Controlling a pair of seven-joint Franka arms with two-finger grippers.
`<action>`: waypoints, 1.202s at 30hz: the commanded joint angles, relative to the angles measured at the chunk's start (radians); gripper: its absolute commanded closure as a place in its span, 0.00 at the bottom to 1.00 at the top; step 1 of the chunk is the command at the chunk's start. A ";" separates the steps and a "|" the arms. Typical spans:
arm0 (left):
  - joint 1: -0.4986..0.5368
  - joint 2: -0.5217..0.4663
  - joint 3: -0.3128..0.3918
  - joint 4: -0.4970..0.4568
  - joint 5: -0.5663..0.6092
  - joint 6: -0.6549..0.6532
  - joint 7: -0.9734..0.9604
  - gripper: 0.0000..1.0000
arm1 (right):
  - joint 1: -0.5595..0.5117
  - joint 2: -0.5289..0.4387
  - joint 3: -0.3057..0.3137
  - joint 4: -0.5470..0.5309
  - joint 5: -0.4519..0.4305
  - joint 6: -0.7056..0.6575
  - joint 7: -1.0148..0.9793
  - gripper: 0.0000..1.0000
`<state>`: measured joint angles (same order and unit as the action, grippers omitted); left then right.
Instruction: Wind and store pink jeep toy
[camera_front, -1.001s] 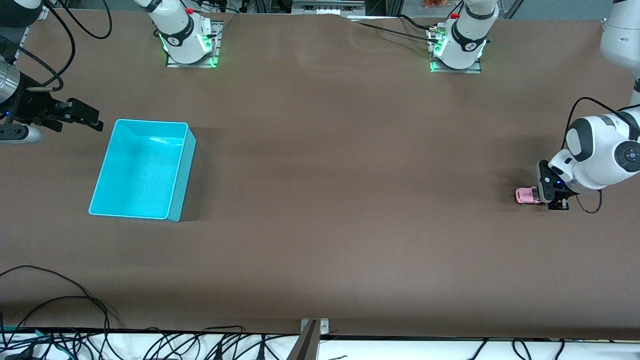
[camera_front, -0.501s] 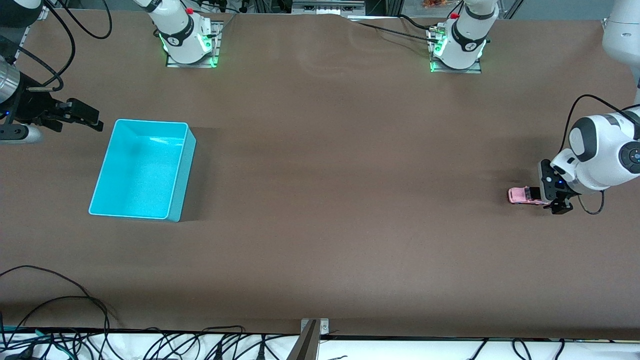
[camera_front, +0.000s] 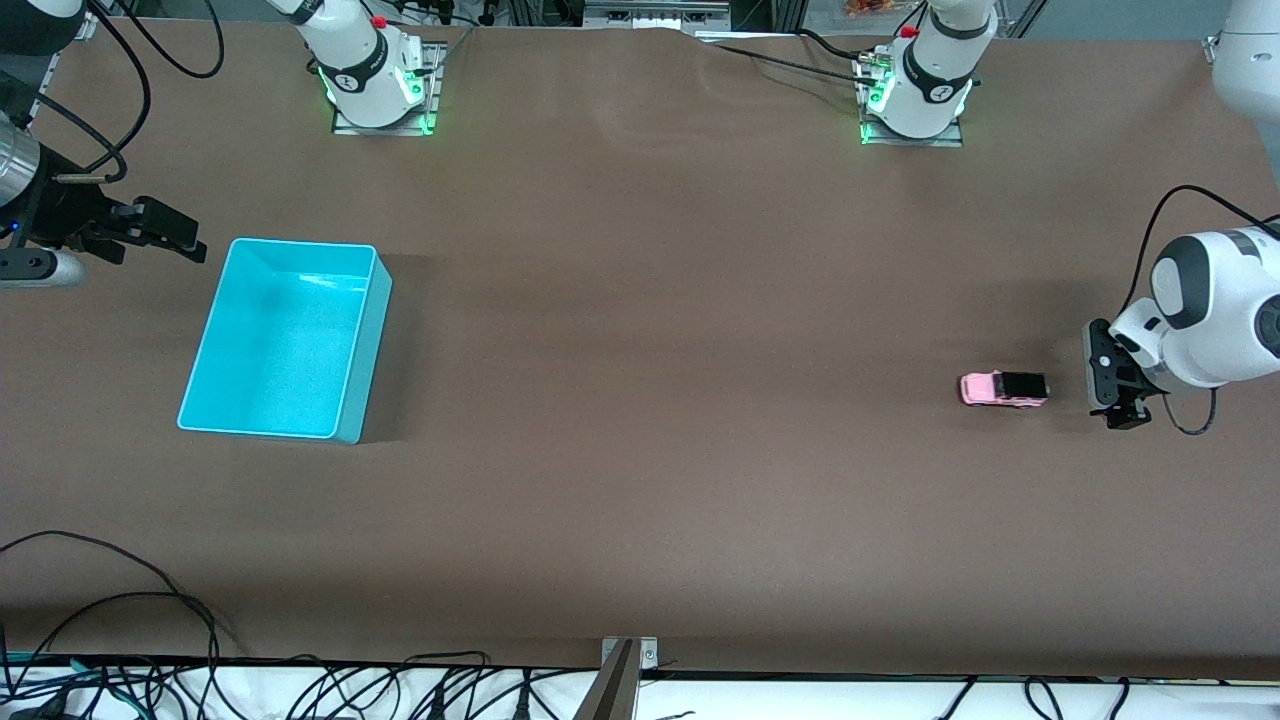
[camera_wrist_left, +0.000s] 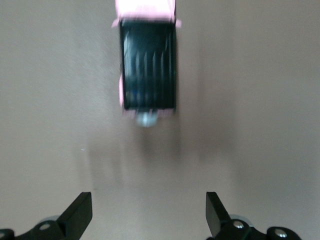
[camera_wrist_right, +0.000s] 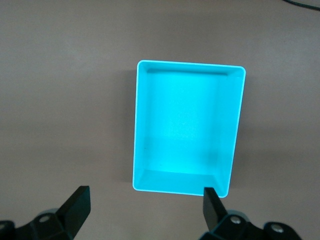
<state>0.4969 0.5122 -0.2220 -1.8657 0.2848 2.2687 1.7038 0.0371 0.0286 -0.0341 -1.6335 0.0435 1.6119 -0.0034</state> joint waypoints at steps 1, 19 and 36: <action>0.000 -0.017 -0.043 0.086 -0.001 -0.147 -0.041 0.00 | -0.003 0.002 -0.001 0.020 0.012 -0.020 0.002 0.00; 0.000 -0.018 -0.207 0.349 -0.001 -0.532 -0.280 0.00 | -0.003 0.002 -0.001 0.020 0.012 -0.020 0.002 0.00; -0.001 -0.035 -0.336 0.511 -0.010 -0.742 -0.561 0.00 | -0.003 0.002 -0.001 0.020 0.012 -0.020 0.002 0.00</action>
<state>0.4928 0.4914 -0.5232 -1.4257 0.2842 1.6117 1.2200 0.0370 0.0287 -0.0343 -1.6335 0.0435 1.6119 -0.0034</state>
